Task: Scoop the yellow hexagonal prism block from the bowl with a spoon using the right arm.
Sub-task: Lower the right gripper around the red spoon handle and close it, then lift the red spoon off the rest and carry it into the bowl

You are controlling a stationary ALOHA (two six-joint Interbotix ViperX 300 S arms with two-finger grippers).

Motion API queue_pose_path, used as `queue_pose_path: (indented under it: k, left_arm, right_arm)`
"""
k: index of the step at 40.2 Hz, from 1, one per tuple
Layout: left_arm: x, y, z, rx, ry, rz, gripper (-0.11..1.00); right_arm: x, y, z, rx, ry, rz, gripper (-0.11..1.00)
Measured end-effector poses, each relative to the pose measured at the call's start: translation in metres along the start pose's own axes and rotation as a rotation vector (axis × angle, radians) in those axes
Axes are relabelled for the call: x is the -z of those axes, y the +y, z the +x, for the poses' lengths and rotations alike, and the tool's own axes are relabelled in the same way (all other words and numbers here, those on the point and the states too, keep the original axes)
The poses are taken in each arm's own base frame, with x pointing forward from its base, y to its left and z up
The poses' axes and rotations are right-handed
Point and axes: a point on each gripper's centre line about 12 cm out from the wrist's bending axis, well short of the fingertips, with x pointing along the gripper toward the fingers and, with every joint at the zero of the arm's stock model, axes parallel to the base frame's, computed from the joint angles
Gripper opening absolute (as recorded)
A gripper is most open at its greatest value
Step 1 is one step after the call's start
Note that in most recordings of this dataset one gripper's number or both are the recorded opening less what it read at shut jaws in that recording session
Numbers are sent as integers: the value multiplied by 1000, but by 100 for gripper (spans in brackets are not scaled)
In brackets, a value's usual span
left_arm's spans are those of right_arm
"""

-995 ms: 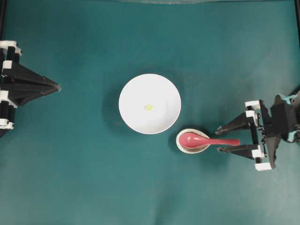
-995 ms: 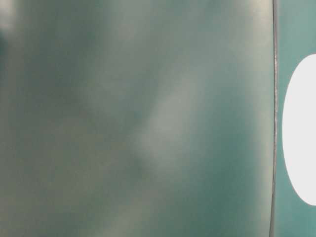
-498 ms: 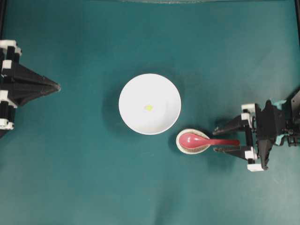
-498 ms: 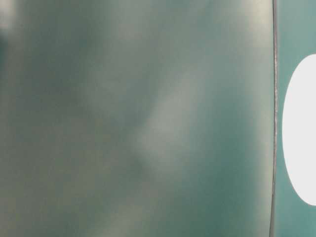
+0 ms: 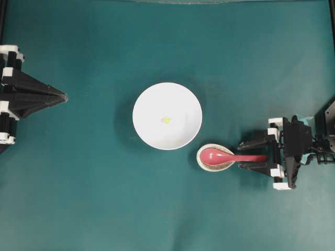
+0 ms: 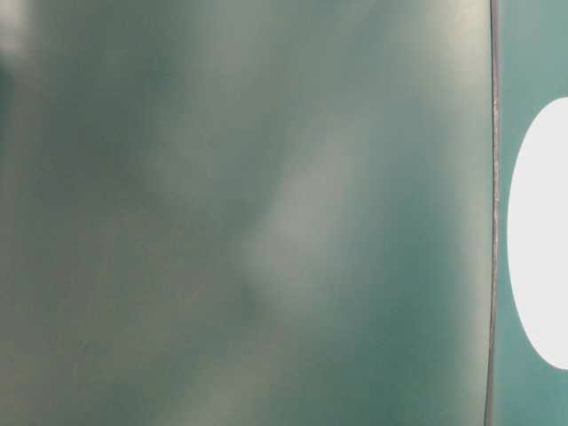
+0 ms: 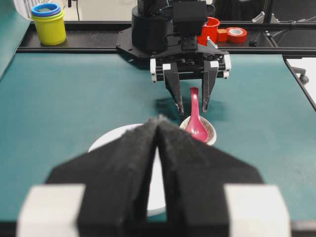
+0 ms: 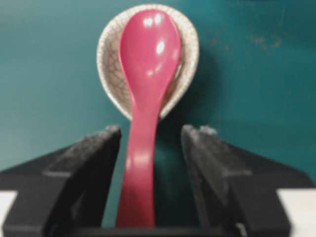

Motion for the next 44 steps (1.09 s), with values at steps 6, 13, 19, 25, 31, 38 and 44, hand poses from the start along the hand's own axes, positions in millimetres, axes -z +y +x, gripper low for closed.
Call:
queue_pose_path:
  k: [6,13,19,25,31,38,44]
  left_arm:
    - [0,0,0,0,0,0,6]
    - [0,0,0,0,0,0,6]
    - [0,0,0,0,3,0,6]
    - [0,0,0,0,2,0,6]
    - [0,0,0,0,3,0,6]
    - [0,0,0,0,3,0,6]
    - [0,0,0,0,3,0,6]
  right_arm:
    - [1,0,0,1,2,-3,57]
    - [1,0,0,-1,1,-14,50]
    - [1,0,0,-1,1,-26,44]
    - [0,1,0,-1,-1,-44,42]
    - [-2,2,0,-8,-9,-48,39]
    - [-5,3,0,-15,-20,-45,37]
    - [-6,3,0,-16,-22,-44,37]
